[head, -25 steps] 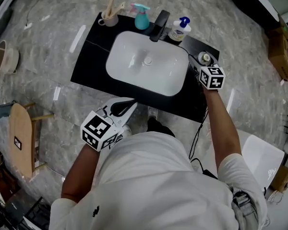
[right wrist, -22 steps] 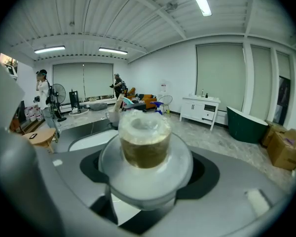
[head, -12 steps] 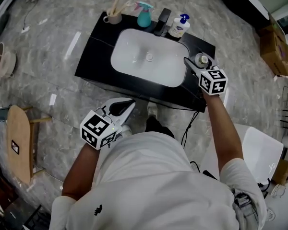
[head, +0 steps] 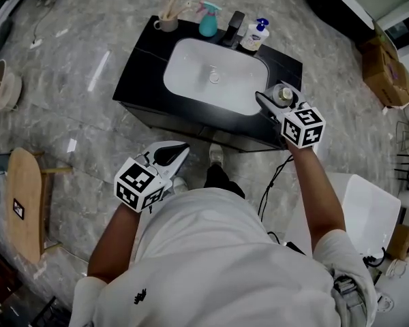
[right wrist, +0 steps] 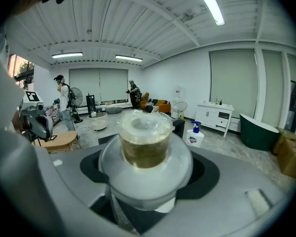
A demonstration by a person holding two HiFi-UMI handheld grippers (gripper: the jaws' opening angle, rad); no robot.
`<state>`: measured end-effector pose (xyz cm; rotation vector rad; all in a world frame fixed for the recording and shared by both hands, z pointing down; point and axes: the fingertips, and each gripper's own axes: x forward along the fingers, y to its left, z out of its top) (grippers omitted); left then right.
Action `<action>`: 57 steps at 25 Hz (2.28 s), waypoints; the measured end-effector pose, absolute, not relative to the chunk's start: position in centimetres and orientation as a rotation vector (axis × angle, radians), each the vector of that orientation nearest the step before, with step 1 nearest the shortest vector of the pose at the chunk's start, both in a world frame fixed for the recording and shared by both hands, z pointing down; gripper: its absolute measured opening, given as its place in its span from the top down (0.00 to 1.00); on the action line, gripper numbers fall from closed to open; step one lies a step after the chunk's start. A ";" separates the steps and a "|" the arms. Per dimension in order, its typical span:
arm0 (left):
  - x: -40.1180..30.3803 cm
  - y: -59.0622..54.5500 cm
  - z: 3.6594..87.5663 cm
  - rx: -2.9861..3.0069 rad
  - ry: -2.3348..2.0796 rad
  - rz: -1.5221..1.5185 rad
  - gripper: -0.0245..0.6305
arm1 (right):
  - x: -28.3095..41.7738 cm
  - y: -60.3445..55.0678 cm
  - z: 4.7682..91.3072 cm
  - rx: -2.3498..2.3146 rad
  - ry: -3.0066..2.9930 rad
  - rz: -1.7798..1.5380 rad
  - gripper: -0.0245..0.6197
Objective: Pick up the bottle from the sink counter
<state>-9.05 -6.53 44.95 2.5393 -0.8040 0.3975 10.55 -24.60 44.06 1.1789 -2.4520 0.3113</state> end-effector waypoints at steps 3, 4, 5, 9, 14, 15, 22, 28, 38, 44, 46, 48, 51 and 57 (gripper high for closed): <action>-9.7 -5.1 45.1 2.540 -0.800 0.399 0.95 | 9.3 -22.1 43.6 1.154 -2.465 0.321 0.41; -9.8 -4.6 45.2 2.539 -0.797 0.400 0.95 | 8.9 -21.3 43.4 1.147 -2.471 0.325 0.41; -9.9 -4.2 45.3 2.538 -0.795 0.402 0.95 | 8.5 -20.6 43.2 1.140 -2.478 0.326 0.41; -10.4 -2.6 45.4 2.541 -0.787 0.401 0.95 | 7.3 -18.0 42.7 1.118 -2.494 0.326 0.41; -10.9 -1.0 45.5 2.550 -0.784 0.399 0.95 | 6.3 -15.5 42.0 1.101 -2.503 0.321 0.41; -11.0 -0.7 45.5 2.551 -0.783 0.399 0.95 | 6.1 -15.1 41.9 1.095 -2.503 0.318 0.41; -11.3 0.8 45.3 2.555 -0.775 0.389 0.95 | 5.0 -12.9 40.8 1.066 -2.505 0.302 0.41; -11.5 1.5 45.3 2.558 -0.774 0.379 0.95 | 4.3 -12.1 40.5 1.057 -2.511 0.298 0.41; -12.1 1.6 45.4 2.550 -0.790 0.379 0.95 | 4.1 -12.2 40.8 1.054 -2.510 0.305 0.41; -12.2 1.4 45.4 2.548 -0.791 0.376 0.95 | 4.5 -12.4 40.8 1.061 -2.502 0.303 0.41; -12.1 1.3 45.4 2.549 -0.789 0.375 0.95 | 4.7 -12.5 40.8 1.064 -2.498 0.302 0.41; -11.9 1.2 45.3 2.551 -0.787 0.373 0.95 | 5.0 -12.5 40.8 1.067 -2.494 0.299 0.41; -11.8 1.0 45.4 2.551 -0.787 0.372 0.95 | 5.4 -12.6 40.8 1.072 -2.492 0.297 0.41; -11.3 0.8 45.4 2.549 -0.783 0.378 0.95 | 6.0 -12.8 40.9 1.072 -2.484 0.300 0.41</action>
